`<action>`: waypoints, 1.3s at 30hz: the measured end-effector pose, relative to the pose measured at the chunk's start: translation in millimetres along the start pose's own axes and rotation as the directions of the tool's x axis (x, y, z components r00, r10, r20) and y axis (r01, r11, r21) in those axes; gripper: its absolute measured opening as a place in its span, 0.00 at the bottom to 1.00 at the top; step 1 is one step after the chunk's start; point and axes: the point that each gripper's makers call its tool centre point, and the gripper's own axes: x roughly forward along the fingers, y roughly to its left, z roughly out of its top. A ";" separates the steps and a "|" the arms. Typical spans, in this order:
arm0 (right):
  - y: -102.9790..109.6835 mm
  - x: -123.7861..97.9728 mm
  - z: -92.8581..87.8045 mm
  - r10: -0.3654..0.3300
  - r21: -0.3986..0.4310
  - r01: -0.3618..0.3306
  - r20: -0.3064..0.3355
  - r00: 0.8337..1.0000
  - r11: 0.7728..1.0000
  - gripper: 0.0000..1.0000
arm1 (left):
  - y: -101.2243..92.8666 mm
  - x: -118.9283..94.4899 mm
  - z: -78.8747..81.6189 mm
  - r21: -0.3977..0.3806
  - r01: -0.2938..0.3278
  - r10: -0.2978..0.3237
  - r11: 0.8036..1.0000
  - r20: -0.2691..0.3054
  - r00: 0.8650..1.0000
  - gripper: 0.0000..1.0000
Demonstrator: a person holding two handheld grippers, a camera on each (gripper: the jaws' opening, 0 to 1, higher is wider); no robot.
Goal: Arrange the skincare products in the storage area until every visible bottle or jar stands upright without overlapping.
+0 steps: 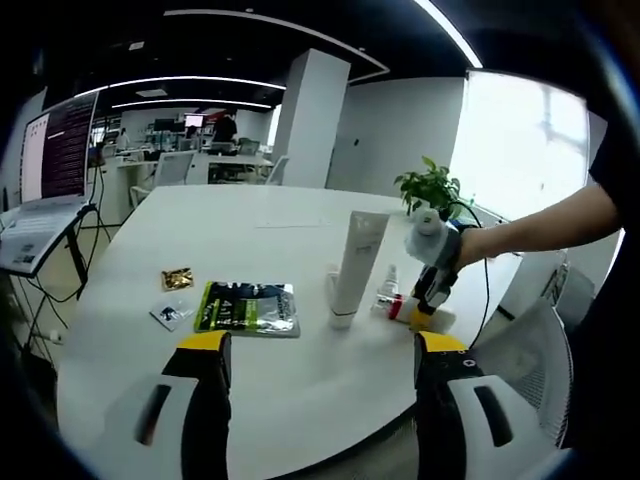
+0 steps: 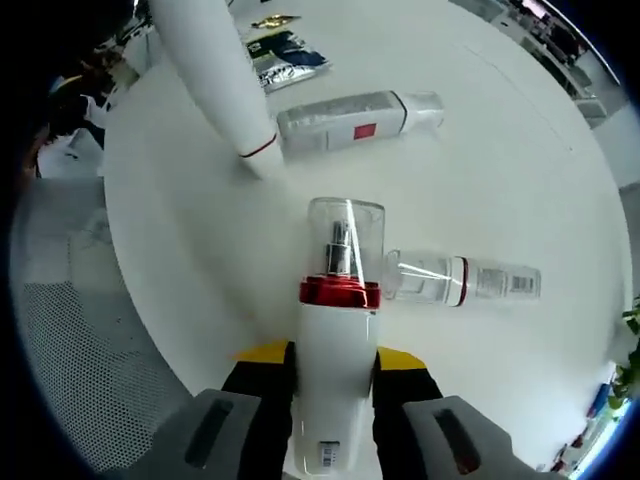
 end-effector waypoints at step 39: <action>85.6 -276.0 62.7 -0.140 0.128 0.059 0.925 0.353 0.990 0.18 | -123.6 -9.8 143.6 -0.244 0.341 -0.294 0.908 0.209 0.933 0.78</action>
